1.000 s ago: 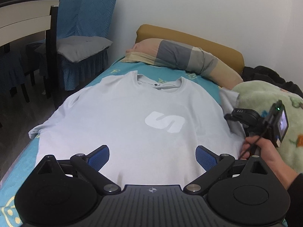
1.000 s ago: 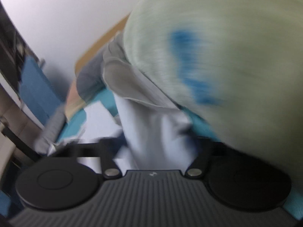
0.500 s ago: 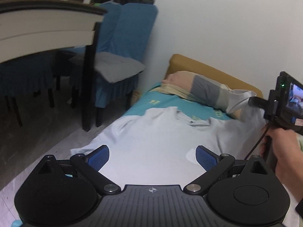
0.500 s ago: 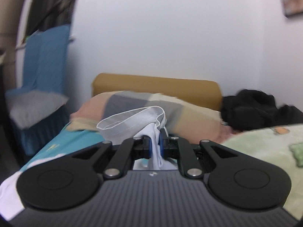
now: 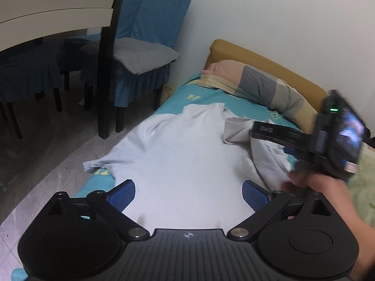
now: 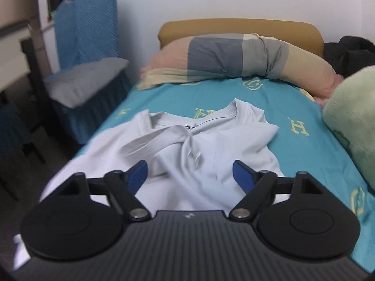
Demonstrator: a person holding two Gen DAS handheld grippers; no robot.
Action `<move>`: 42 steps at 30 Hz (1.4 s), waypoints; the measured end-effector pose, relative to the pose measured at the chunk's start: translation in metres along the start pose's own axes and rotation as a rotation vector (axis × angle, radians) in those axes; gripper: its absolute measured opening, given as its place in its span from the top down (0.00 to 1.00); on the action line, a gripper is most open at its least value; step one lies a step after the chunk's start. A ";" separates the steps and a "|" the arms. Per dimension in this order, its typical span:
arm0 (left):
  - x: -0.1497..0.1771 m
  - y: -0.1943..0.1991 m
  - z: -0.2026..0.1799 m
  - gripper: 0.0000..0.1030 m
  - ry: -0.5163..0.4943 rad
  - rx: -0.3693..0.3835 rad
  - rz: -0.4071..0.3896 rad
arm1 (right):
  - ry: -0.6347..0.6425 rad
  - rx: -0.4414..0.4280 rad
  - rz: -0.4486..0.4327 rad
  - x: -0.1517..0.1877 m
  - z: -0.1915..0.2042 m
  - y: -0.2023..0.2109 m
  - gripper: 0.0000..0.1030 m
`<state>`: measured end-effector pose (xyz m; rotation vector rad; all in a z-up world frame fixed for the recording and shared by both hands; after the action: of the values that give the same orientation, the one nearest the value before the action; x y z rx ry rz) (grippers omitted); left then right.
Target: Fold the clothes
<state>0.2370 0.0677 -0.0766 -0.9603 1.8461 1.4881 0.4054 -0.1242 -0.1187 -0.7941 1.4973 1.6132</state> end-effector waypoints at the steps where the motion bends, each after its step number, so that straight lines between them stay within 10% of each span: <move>1: 0.001 0.000 -0.004 0.04 -0.008 0.005 0.001 | 0.009 -0.006 0.001 0.002 -0.001 0.021 0.21; 12: 0.005 0.034 -0.050 0.04 -0.099 0.061 -0.034 | 0.021 -0.006 -0.031 0.048 -0.062 0.267 0.21; 17: 0.027 0.050 -0.068 0.07 -0.019 0.155 0.073 | -0.052 -0.035 -0.091 0.071 -0.092 0.324 0.21; 27: 0.101 0.082 -0.157 0.12 -0.118 0.268 0.223 | -0.196 0.001 -0.142 0.077 -0.177 0.376 0.21; 35: 0.170 0.092 -0.261 0.23 -0.162 0.382 0.342 | -0.475 0.187 -0.278 0.082 -0.275 0.406 0.21; 42: 0.245 0.096 -0.360 0.25 -0.455 0.493 0.293 | -0.603 0.234 -0.317 0.094 -0.324 0.421 0.20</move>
<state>0.0185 -0.3156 -0.1409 -0.1088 1.9149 1.1851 -0.0262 -0.4342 -0.0230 -0.3413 1.0365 1.2570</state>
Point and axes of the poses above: each gripper's, at about its wrist camera, not at the fingertips, and y roughly against the way its jaws point, z to its left, x to its underside, the point moved 4 cm from there along -y, roughly the way its jaws point, and after that the axes turned 4 degrees about -z, right-handed, at the moved point
